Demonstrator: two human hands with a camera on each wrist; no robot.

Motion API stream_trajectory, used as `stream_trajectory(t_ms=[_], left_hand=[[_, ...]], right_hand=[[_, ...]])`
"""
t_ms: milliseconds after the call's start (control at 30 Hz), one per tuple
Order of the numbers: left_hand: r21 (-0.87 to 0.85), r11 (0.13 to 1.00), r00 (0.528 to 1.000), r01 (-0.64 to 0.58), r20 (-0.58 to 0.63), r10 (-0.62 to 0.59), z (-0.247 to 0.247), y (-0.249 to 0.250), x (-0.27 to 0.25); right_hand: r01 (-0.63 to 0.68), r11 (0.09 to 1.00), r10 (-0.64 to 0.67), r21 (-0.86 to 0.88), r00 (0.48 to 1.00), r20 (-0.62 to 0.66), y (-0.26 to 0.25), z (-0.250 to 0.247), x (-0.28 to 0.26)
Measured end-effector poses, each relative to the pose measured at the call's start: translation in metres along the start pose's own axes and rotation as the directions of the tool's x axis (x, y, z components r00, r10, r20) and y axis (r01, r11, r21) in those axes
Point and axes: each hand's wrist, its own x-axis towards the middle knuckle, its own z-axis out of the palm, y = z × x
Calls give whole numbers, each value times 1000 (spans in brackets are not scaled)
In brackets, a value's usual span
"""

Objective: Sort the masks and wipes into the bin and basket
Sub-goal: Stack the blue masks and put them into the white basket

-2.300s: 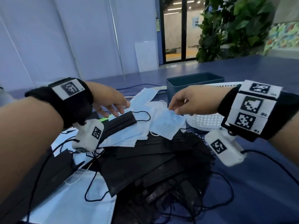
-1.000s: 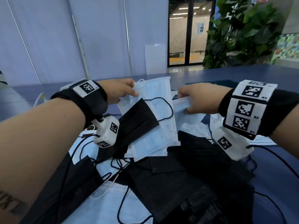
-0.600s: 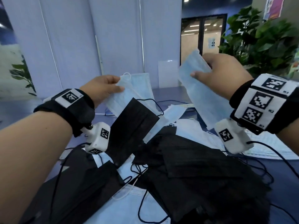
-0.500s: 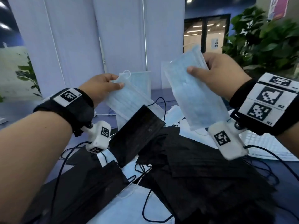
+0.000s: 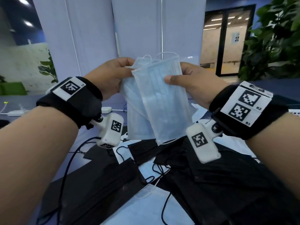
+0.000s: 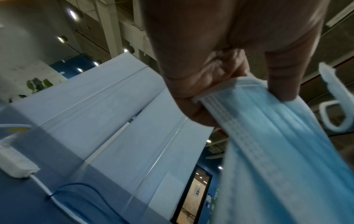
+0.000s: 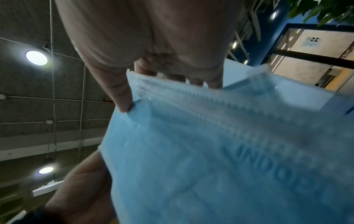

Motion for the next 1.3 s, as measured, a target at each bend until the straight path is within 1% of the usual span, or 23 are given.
stream_trajectory(t_ms=[67,100,167,200,233,267,300,333,433,467,533,567,667,800,867,933,967,1033,1067,1100,1133,1233,1300], left_hand=[[8,1000,1000,-3,20,3,4,4,-1],[6,1000,1000,-3,11,3,5,3,0],[-47,999,998,19,-53,-22,7,-2,1],[-120,992,993,49,-98,-61,8,-5,1],[-235,969,984,83,-134,-116,9,-10,0],[-373,921,975,112,-139,-175,12,-14,-1],[-485,865,969,131,-121,-215,15,-19,-2],[-557,818,965,144,-104,-240,19,-23,-4],[-676,722,949,148,-107,-296,30,-39,-6],[-701,691,943,176,-82,-323,34,-45,-7],[-688,668,930,285,30,-366,43,-56,-12],[-673,668,928,317,74,-366,48,-62,-15],[-650,685,935,330,126,-332,62,-84,-22],[-523,797,953,301,154,-259,67,-101,-28],[-487,828,960,278,175,-220,66,-104,-31],[-488,840,971,236,152,-184,65,-103,-33],[-488,847,977,211,125,-171,63,-103,-33],[-478,862,986,166,74,-149,58,-102,-32],[-471,869,988,152,57,-142,56,-102,-33],[-464,874,989,145,45,-140,54,-103,-33],[-459,877,989,145,39,-143,53,-104,-34],[-440,886,989,146,46,-140,50,-109,-34],[-444,884,989,147,58,-135,49,-111,-34]], right_hand=[[-5,1000,6,-26,999,41,4,6,3],[-13,999,14,-32,999,48,7,8,4],[-24,1000,25,-19,999,36,12,8,7],[-23,1000,23,-11,1000,17,14,7,7],[-21,1000,21,3,1000,-13,18,6,9],[-20,999,22,30,998,-58,21,4,11],[-20,997,28,70,993,-112,26,3,12],[-21,993,40,117,985,-168,30,1,13],[-14,973,82,229,954,-290,41,-2,13],[-18,970,94,242,948,-305,45,-2,12],[-34,971,108,238,946,-305,53,0,10],[-44,974,110,221,949,-297,57,1,8],[-50,978,110,200,947,-301,67,2,2],[-47,981,111,189,934,-341,74,-4,1],[-37,983,101,179,926,-364,73,-4,3],[-33,988,85,149,928,-364,72,-1,3],[-51,993,85,103,931,-356,74,0,4],[-157,983,116,-97,934,-337,76,3,5],[-211,956,138,-205,937,-320,76,5,4],[-249,925,158,-288,940,-303,75,6,3],[-267,907,176,-325,943,-283,74,8,0],[-252,908,192,-334,960,-202,71,11,-3],[-246,935,206,-257,963,-172,72,10,-2]])
